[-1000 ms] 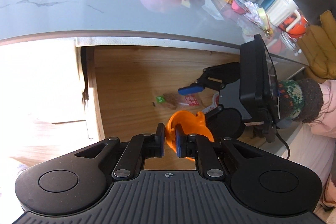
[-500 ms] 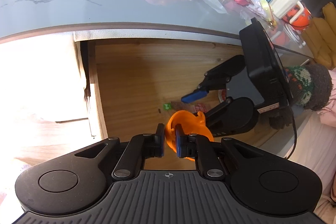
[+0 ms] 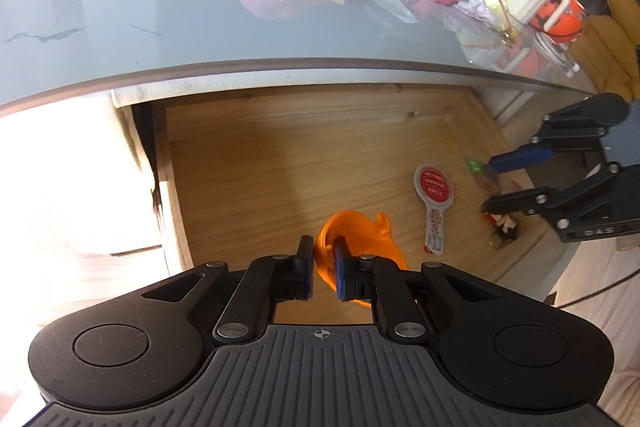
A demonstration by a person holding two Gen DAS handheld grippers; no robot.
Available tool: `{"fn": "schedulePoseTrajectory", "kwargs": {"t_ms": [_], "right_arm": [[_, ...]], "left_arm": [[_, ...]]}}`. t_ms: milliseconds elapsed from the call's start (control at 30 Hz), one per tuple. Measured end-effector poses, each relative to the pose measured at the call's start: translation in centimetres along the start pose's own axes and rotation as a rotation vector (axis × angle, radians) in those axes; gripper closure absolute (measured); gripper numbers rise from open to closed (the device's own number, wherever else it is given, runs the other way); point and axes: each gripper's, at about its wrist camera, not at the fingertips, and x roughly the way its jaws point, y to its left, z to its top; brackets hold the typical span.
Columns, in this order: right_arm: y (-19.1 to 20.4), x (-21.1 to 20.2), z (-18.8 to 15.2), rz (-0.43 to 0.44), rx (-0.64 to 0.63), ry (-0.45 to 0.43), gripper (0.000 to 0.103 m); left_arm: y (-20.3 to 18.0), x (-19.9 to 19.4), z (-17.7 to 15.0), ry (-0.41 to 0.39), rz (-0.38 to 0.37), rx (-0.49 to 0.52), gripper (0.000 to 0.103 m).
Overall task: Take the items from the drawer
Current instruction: 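Lift the orange lid and lollipop onto the counter and open both tools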
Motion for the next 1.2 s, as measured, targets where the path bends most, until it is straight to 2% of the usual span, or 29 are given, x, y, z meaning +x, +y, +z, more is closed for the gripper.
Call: {"fn": "schedulePoseTrajectory", "kwargs": {"t_ms": [133, 200, 267, 333, 467, 567, 667, 800, 933, 967, 1067, 1200], "right_arm": [[-1.2, -4.7, -1.3, -0.040, 0.081, -0.110, 0.067], [0.9, -6.2, -1.9, -0.060, 0.102, -0.168, 0.067], [1.6, -8.4, -1.4, -0.076, 0.109, -0.220, 0.067], [0.3, -9.2, -1.4, -0.087, 0.120, -0.269, 0.067], [-0.8, -12.4, -1.2, -0.093, 0.180, -0.400, 0.067], [-2.1, -15.2, -1.1, -0.103, 0.233, -0.520, 0.067], [-3.1, -16.7, -0.7, -0.130, 0.272, -0.598, 0.067], [-4.4, -15.6, -0.1, -0.128, 0.337, -0.593, 0.067], [-4.9, -13.7, 0.1, -0.149, 0.340, -0.529, 0.067], [-5.1, -13.0, 0.2, -0.156, 0.343, -0.510, 0.067], [-5.9, -11.2, 0.9, -0.167, 0.358, -0.465, 0.067], [-6.6, -9.3, 2.5, -0.179, 0.376, -0.434, 0.067]], "left_arm": [[-1.1, 0.2, 0.4, -0.003, -0.002, 0.049, 0.091], [-1.9, -0.4, 0.7, -0.031, -0.025, 0.062, 0.091], [-2.5, -1.6, 1.2, -0.072, -0.084, 0.010, 0.091], [-3.7, -3.1, 2.0, -0.113, -0.130, -0.007, 0.091], [-8.2, -7.5, 5.6, -0.258, -0.128, 0.115, 0.091], [-11.0, -9.4, 8.8, -0.385, -0.082, 0.167, 0.091], [-12.4, -7.0, 11.9, -0.442, 0.051, 0.196, 0.090], [-9.8, -0.4, 14.2, -0.347, 0.148, 0.073, 0.091], [-7.3, 3.5, 14.0, -0.295, 0.241, 0.042, 0.088], [-7.0, 3.7, 13.8, -0.311, 0.247, 0.036, 0.082], [-5.8, 2.4, 12.7, -0.367, 0.251, 0.001, 0.082], [-5.0, -1.5, 11.2, -0.522, 0.235, 0.010, 0.081]]}}
